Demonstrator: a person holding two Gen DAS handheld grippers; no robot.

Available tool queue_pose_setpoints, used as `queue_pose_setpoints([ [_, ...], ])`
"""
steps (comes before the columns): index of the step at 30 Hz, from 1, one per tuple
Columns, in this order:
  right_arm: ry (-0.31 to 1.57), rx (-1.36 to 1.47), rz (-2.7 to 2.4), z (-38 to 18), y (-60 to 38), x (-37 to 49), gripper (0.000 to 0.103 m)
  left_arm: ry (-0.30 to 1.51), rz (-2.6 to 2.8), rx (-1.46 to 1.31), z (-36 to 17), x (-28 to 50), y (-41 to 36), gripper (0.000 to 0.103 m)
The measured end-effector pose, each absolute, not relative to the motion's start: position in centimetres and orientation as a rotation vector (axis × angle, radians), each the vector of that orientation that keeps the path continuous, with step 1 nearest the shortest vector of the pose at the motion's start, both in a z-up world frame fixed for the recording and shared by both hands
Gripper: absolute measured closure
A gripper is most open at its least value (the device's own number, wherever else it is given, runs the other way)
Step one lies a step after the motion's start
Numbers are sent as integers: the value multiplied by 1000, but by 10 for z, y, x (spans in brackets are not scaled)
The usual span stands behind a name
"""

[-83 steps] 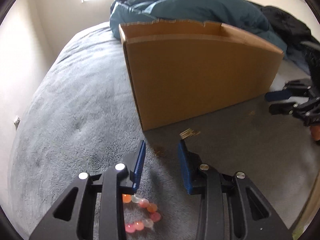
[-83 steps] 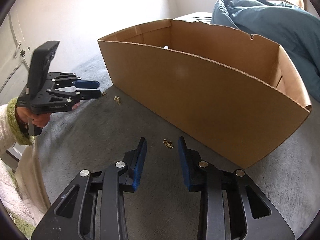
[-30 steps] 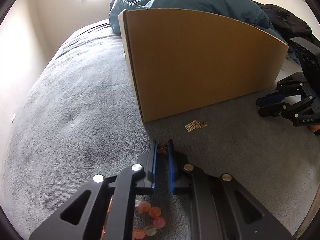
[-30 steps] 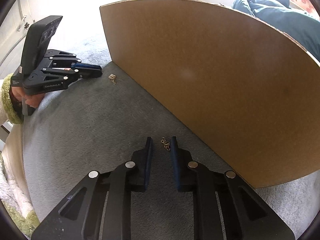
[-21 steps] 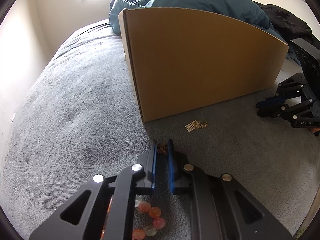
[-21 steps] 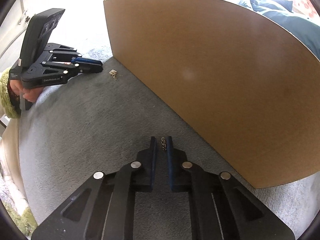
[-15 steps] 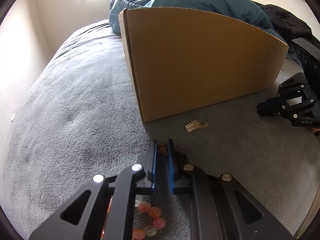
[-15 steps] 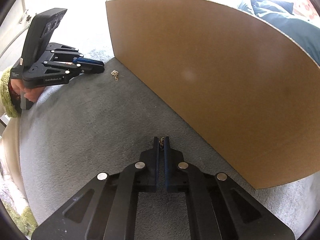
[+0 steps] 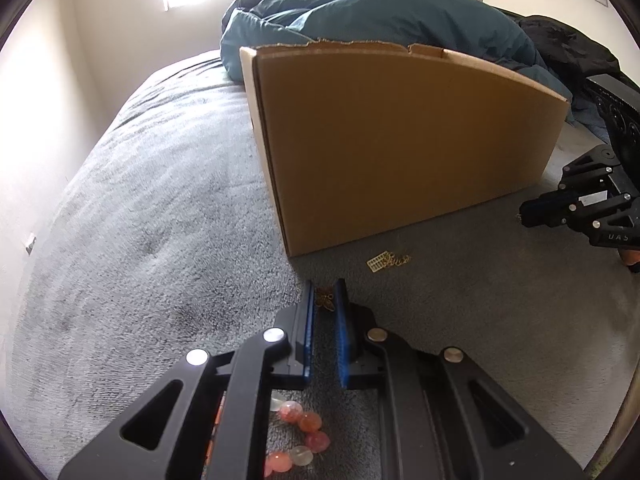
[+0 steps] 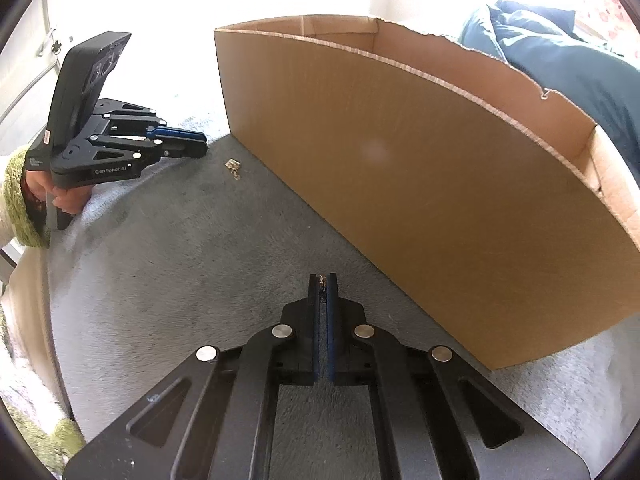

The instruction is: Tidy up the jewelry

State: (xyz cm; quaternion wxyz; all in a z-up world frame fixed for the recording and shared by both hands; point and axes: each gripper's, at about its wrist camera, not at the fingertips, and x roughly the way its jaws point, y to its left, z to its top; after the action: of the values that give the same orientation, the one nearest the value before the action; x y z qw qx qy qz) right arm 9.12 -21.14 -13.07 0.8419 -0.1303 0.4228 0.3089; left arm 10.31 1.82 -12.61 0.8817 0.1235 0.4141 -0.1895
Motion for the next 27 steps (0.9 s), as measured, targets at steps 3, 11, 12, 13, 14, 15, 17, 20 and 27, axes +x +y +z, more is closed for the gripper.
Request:
queue_pose_setpoints([
  [3, 884, -275, 644, -123, -215, 86, 102, 851, -397, 253, -120, 101, 17, 94],
  [11, 837, -269, 617, -96, -222, 70, 102, 813, -416, 264, -100, 87, 7, 94],
  [12, 829, -270, 614, -92, -223, 67, 102, 805, -419, 267, -96, 85, 6, 94],
  [13, 823, -271, 612, -89, -224, 65, 102, 798, -421, 268, -93, 80, 8, 94],
  [14, 813, -271, 609, -83, -225, 62, 102, 786, -425, 271, -88, 76, 7, 94],
  [15, 803, -270, 606, -79, -227, 59, 102, 778, -427, 272, -84, 73, 6, 94],
  [17, 785, -265, 600, -70, -229, 54, 102, 755, -436, 278, -74, 66, 3, 94],
  [20, 753, -255, 590, -56, -232, 47, 102, 725, -451, 281, -59, 58, -3, 94],
  [27, 675, -251, 574, -19, -240, 45, 102, 624, -497, 279, -17, 54, -17, 94],
])
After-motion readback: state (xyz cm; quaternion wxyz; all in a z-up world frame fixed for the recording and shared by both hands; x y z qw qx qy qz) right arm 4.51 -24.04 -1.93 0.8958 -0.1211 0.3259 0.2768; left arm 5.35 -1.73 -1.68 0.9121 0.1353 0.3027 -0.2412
